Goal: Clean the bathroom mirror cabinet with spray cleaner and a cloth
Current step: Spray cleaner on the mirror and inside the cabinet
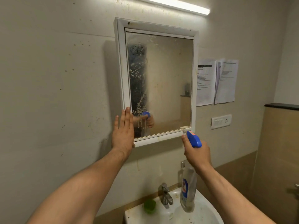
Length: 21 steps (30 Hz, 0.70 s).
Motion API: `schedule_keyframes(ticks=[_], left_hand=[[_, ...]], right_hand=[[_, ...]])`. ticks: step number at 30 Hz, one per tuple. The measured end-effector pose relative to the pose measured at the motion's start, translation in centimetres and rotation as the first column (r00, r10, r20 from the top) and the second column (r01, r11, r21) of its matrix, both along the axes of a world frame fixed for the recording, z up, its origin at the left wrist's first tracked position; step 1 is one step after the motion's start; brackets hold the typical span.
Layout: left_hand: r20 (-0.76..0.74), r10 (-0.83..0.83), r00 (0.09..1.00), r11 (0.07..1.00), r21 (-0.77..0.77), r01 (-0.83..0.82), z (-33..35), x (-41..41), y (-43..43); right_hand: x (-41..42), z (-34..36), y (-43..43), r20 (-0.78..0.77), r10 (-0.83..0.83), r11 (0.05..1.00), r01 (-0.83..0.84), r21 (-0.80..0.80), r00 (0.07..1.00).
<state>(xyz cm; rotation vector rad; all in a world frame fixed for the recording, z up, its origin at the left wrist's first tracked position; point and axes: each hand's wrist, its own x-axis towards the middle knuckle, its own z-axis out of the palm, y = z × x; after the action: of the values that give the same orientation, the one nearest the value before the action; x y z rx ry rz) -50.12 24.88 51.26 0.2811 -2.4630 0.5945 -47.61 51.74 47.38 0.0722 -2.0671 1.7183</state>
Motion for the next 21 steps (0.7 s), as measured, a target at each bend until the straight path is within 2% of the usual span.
schedule_keyframes(ticks=[3, 5, 11, 18, 21], left_hand=[[0.0, -0.023, 1.0, 0.999, -0.033, 0.023, 0.1, -0.2, 0.4], [0.009, -0.046, 0.999, 0.997, -0.054, 0.046, 0.2, -0.5, 1.2], [0.011, -0.078, 0.997, 0.99, -0.116, 0.079, -0.5, -1.2, 3.8], [0.045, -0.031, 0.999, 0.981, -0.19, 0.039, -1.4, -0.8, 3.7], [0.056, -0.025, 0.998, 0.977, -0.211, 0.036, -1.7, -0.6, 3.1]], right_hand=[[-1.3, 0.3, 2.9, 0.038, -0.101, 0.976, 0.106, -0.189, 0.994], [-2.0, 0.5, 4.8, 0.048, -0.137, 0.961, 0.145, -0.235, 0.989], [-3.3, -0.4, 8.2, 0.084, -0.194, 0.959, 0.207, -0.193, 0.977], [-3.7, -3.4, 9.1, 0.168, -0.217, 0.96, 0.241, -0.139, 0.962], [-3.4, -4.8, 8.0, 0.193, -0.166, 0.974, 0.192, -0.122, 0.967]])
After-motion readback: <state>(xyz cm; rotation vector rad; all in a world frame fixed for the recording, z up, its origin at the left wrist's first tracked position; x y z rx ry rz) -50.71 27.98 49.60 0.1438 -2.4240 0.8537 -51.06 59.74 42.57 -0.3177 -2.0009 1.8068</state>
